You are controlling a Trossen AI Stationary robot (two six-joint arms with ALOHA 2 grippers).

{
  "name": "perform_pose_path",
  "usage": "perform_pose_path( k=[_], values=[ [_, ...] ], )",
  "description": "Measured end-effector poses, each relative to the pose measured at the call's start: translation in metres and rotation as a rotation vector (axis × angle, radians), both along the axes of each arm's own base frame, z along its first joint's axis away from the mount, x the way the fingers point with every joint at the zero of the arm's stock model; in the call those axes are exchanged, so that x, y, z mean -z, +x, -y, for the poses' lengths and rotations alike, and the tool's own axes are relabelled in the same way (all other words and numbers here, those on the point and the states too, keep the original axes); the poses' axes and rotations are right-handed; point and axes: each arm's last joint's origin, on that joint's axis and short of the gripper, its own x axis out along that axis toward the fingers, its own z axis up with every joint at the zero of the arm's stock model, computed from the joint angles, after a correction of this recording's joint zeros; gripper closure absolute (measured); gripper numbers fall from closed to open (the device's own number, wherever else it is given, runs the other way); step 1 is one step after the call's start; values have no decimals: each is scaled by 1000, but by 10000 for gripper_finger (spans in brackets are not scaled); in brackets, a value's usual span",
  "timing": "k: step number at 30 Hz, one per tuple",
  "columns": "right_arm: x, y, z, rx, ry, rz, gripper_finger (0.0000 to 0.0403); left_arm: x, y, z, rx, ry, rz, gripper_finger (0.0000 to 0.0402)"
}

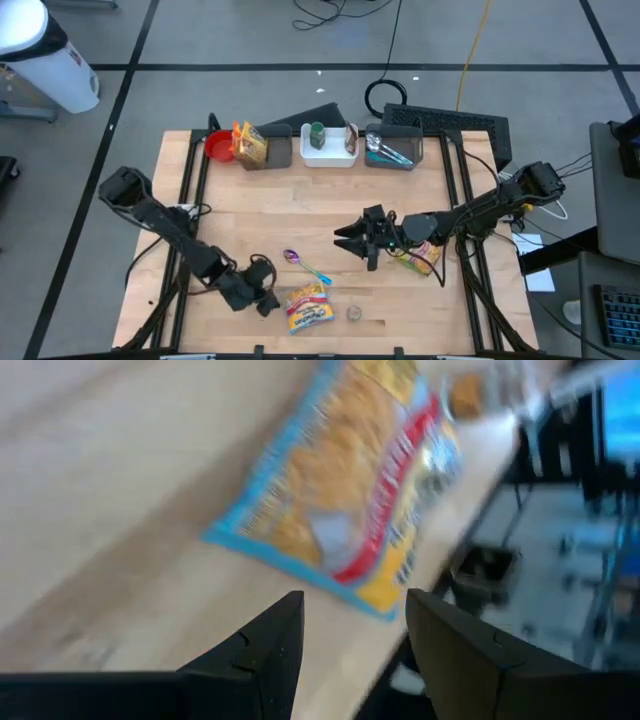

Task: Pick & Place Food Item
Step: Put the blue noodle pack into the left black bin

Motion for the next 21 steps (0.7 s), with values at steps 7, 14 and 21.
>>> perform_pose_path(
  k=[7,14,21],
  values=[
    [0,0,-4,-130,1,2,238,13,-3,-14,-118,45,-124,215],
    [-1,-1,-7,-225,13,8,238,31,-9,-21,-130,-37,-30,215],
    [-1,-1,-7,-233,20,6,238,41,-18,-25,-114,-35,-32,215]
  ],
)
